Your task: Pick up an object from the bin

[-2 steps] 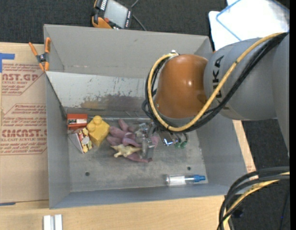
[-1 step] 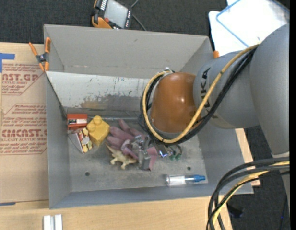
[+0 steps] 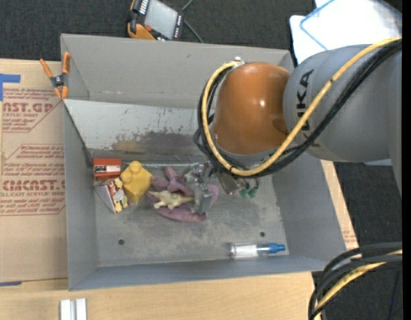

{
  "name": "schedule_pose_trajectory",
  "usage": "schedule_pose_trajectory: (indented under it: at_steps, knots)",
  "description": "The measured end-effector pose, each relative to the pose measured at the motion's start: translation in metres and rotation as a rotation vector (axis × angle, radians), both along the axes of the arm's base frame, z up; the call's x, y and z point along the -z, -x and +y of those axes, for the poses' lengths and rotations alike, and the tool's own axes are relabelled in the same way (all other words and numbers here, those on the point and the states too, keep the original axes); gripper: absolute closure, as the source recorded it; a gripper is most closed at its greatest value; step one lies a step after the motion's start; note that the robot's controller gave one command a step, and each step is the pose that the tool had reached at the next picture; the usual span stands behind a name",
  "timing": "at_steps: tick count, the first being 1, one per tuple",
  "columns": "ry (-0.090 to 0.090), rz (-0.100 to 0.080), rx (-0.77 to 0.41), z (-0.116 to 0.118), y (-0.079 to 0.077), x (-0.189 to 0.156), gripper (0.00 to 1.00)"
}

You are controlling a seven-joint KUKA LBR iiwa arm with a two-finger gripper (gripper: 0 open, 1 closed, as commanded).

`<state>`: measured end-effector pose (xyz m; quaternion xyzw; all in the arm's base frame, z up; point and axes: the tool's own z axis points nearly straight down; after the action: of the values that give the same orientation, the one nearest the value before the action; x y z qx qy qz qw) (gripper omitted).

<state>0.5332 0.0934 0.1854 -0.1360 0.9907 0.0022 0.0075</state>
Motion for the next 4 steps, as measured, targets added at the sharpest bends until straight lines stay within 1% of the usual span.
schedule_pose_trajectory:
  at_steps: [1,2,3,4]
  knots:
    - [0.0,0.017,0.0,-0.007,0.016,0.079,1.0]
    - [0.0,0.005,-0.007,-0.006,0.01,0.013,1.0]
    - [-0.001,0.021,0.009,-0.005,0.02,0.083,1.0]
    - [0.0,0.013,0.019,-0.007,0.021,0.008,1.0]
